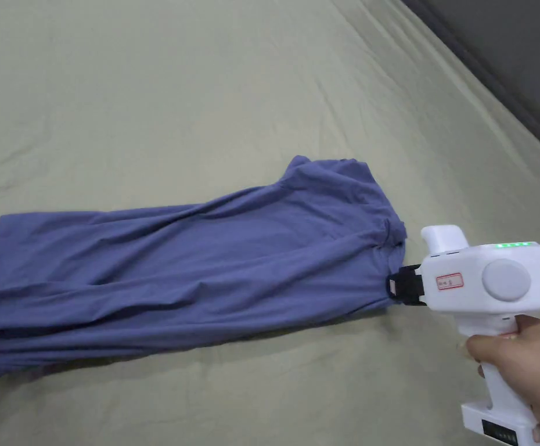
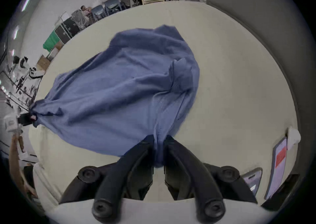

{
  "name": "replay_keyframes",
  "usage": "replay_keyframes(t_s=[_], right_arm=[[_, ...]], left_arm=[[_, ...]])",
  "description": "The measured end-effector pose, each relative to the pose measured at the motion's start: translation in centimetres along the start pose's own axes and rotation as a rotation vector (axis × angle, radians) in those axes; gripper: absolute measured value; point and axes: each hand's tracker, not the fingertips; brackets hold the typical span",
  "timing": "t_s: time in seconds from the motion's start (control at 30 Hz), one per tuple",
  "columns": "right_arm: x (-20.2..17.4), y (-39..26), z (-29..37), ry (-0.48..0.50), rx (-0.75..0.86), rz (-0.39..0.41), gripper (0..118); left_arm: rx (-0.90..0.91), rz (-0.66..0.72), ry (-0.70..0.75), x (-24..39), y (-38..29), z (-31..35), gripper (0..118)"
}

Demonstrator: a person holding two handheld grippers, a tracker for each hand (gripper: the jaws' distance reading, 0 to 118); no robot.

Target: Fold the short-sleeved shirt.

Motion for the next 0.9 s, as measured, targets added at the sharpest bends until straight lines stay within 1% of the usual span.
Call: replay_keyframes(t_s=[0.03,0.07,0.13,0.17,0.2,0.23,0.3,0.33,0.4,0.53,0.6,0.63,0.67,0.7,0.77,0.8,0.83,0.87,0.9], right_arm=[[0.3,-0.1,1.2,0.045,0.007,-0.039,12],[0.5,-0.3,2.5,0.089,0.003,-0.057,12],[-1.1,-1.4,6.5,0.051,0.018,-0.018,12],[-1.5,-2.1,7.6,0.039,-0.009,0.011,12],[-1.7,-2.9,8.3,0.037,-0.039,0.011,12],[-0.5,-2.9,8.3,0.074,-0.091,-0.015,12],[-0.2,-4.4,8.7,0.085,-0.143,-0.028,12],[-0.3,-5.2,8.8,0.073,-0.164,-0.023,12],[0.3,-6.4,7.8,0.05,-0.202,-0.016,12],[1.1,-7.9,5.2,0.032,-0.245,-0.066,12],[1.1,-8.1,3.4,-0.015,-0.281,-0.025,12],[1.6,-8.5,2.1,-0.017,-0.296,-0.017,12],[1.8,-8.6,1.3,-0.012,-0.299,-0.007,12],[2.0,-8.5,0.9,-0.011,-0.293,-0.011,12],[2.0,-8.4,0.8,-0.009,-0.3,-0.021,12],[2.1,-8.4,0.8,-0.008,-0.303,-0.017,18],[2.2,-8.3,0.8,-0.006,-0.305,-0.015,25],[2.2,-8.3,0.9,-0.013,-0.301,-0.004,29],[1.7,-8.3,1.5,-0.016,-0.292,0.017,56]], left_arm=[[-0.002,0.007,-0.004,-0.3,-0.1,0.8,1],[-0.004,0.008,-0.01,-0.5,-0.3,1.7,1],[-0.018,0.002,0.0,-0.1,-1.4,3.7,1],[-0.035,0.002,-0.004,-0.2,-2.0,4.5,1],[-0.053,0.006,-0.014,-0.5,-2.6,5.1,1],[-0.086,0.019,-0.031,-0.7,-3.3,5.6,1],[-0.131,0.026,-0.038,-0.8,-5.0,6.1,1],[-0.155,0.016,-0.03,-0.8,-5.7,6.2,1],[-0.2,-0.005,-0.016,-0.9,-7.0,5.9,1],[-0.273,0.007,0.001,-1.5,-8.5,3.9,1],[-0.3,-0.027,0.026,-1.9,-8.6,2.2,1],[-0.32,-0.065,0.048,-2.3,-8.8,1.0,1],[-0.337,-0.059,0.069,-2.8,-9.2,0.0,1],[-0.319,-0.006,0.026,-3.1,-9.3,-0.4,1],[-0.325,0.003,0.024,-3.3,-8.5,0.4,1],[-0.324,-0.004,0.026,-3.1,-8.8,0.4,2],[-0.318,-0.017,0.032,-3.0,-9.1,0.2,6],[-0.314,-0.019,0.036,-3.0,-9.0,0.3,19],[-0.31,-0.02,0.035,-2.8,-8.7,0.8,54]])
